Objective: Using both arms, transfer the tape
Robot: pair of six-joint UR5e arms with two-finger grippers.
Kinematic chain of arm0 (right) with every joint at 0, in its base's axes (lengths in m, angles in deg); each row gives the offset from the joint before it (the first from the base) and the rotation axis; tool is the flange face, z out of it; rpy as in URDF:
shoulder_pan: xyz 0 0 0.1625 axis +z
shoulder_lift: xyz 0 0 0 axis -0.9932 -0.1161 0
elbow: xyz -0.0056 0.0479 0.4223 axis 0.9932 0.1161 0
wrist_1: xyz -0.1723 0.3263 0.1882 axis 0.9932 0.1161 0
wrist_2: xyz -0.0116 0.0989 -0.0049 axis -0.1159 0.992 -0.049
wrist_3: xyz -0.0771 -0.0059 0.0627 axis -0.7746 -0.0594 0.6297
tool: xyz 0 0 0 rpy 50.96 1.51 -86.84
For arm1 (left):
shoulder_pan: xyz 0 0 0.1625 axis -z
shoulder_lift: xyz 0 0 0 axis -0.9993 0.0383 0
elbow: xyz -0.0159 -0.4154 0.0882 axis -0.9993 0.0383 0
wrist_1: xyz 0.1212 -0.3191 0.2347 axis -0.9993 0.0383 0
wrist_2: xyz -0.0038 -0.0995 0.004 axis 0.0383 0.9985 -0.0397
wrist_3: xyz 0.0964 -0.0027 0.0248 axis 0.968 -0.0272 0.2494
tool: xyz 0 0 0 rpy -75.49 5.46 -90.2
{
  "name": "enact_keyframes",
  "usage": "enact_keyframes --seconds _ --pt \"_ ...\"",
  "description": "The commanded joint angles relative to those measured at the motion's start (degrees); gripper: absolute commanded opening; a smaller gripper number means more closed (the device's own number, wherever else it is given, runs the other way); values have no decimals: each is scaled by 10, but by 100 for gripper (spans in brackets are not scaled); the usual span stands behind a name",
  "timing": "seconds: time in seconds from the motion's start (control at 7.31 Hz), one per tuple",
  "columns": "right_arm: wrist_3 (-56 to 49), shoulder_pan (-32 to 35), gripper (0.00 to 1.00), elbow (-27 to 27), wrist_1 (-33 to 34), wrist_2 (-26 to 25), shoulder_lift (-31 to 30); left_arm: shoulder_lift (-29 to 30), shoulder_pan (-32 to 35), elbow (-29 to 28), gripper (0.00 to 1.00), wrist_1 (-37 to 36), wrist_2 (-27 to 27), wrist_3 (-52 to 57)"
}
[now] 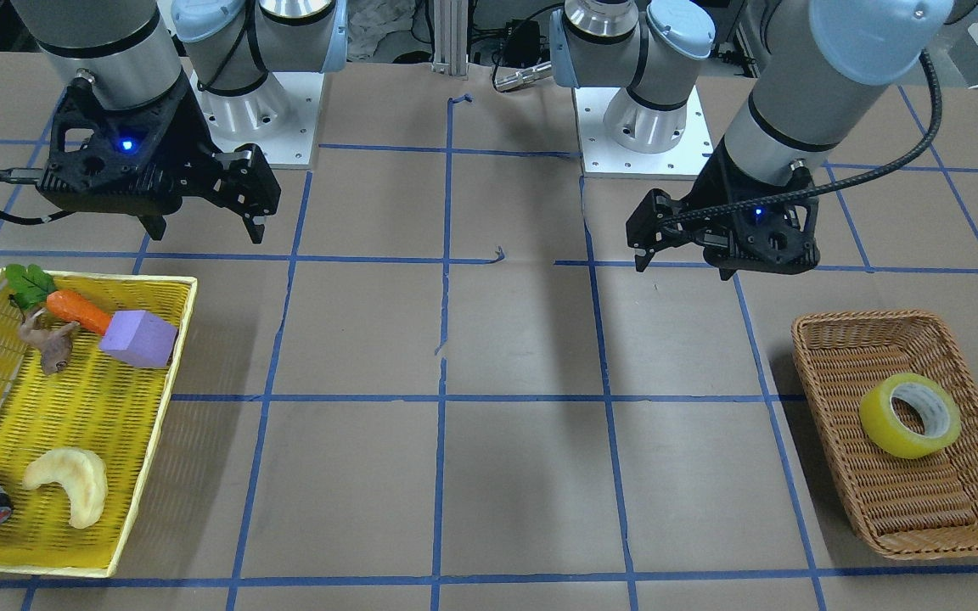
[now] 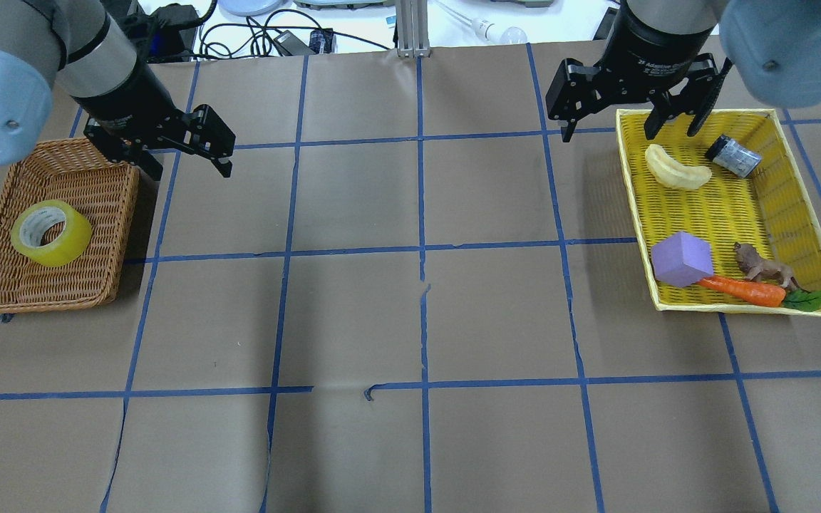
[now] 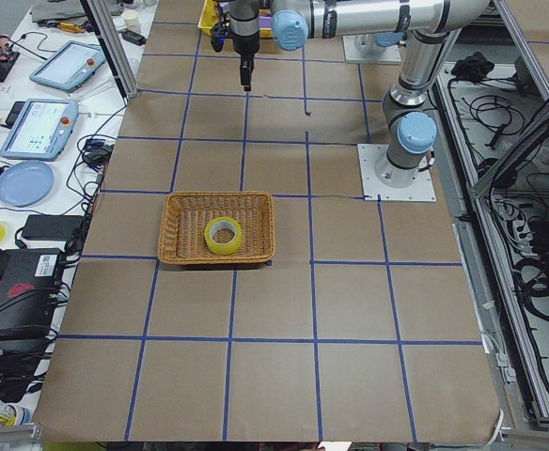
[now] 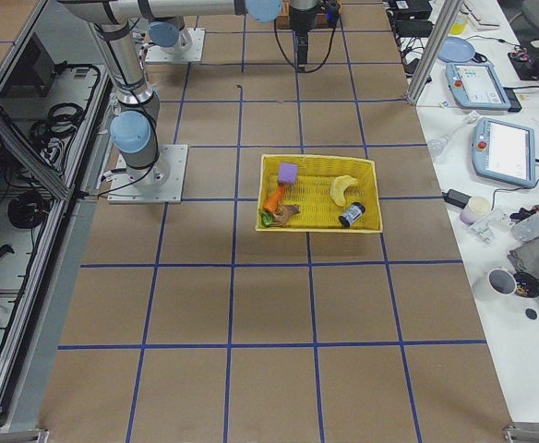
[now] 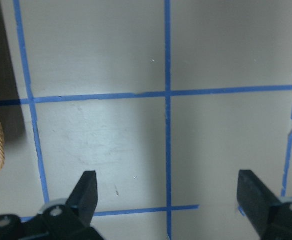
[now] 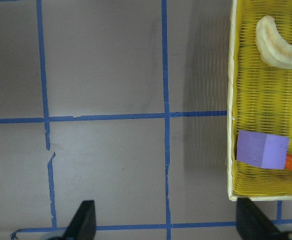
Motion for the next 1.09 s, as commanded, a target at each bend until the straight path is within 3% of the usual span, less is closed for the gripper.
enact_keyframes --seconds 0.0,0.96 --pt "0 0 100 0 0 -1 0 3 17 -2 100 5 -3 -7" --pt "1 0 100 0 0 -1 0 -1 29 3 100 7 -17 -6"
